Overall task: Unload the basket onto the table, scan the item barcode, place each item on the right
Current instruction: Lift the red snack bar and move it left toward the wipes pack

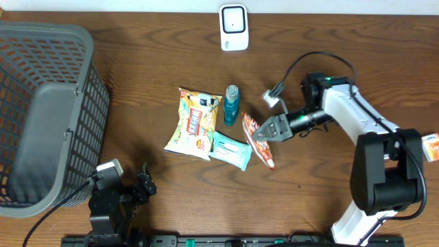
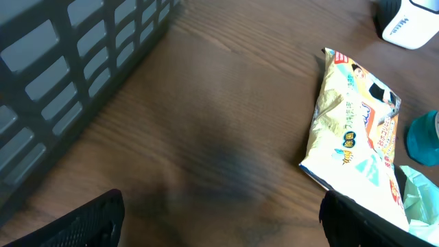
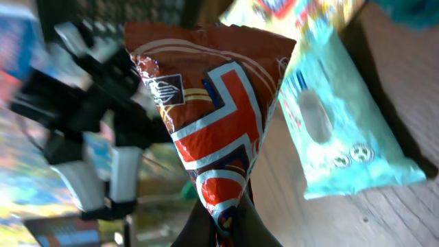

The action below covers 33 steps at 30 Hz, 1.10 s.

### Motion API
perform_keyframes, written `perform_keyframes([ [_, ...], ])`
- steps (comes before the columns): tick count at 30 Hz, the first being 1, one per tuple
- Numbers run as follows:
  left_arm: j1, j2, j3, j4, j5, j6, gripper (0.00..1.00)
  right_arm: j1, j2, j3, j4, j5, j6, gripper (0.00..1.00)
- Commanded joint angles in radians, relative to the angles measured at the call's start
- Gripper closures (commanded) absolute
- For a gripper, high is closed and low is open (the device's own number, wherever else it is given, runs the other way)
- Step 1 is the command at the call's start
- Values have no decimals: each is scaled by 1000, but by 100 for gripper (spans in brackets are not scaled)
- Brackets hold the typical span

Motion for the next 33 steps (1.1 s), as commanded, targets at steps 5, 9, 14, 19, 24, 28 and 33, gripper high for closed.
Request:
perform_keyframes([
  [5,0,-5,-5,-2,-8,-6,9,85,10,-13,38,99,-11,99],
  [9,0,-5,-5,-3,-8,-6,9,136,10,-33,79,69,29,99],
  [14,0,-5,-5,-3,-8,-6,9,183,10,-110,233,63,96,99],
  [19,0,-5,-5,-3,-8,-6,9,185,11,-196,433,63,256,99],
  [24,0,-5,-5,-3,-8,-6,9,184,11,-233,524,63,285,97],
  [28,0,-5,-5,-2,-8,-6,9,183,11,-233,558,74,311,90],
  [33,0,-5,-5,-3,-8,-6,9,183,11,-234,610,263,466,93],
])
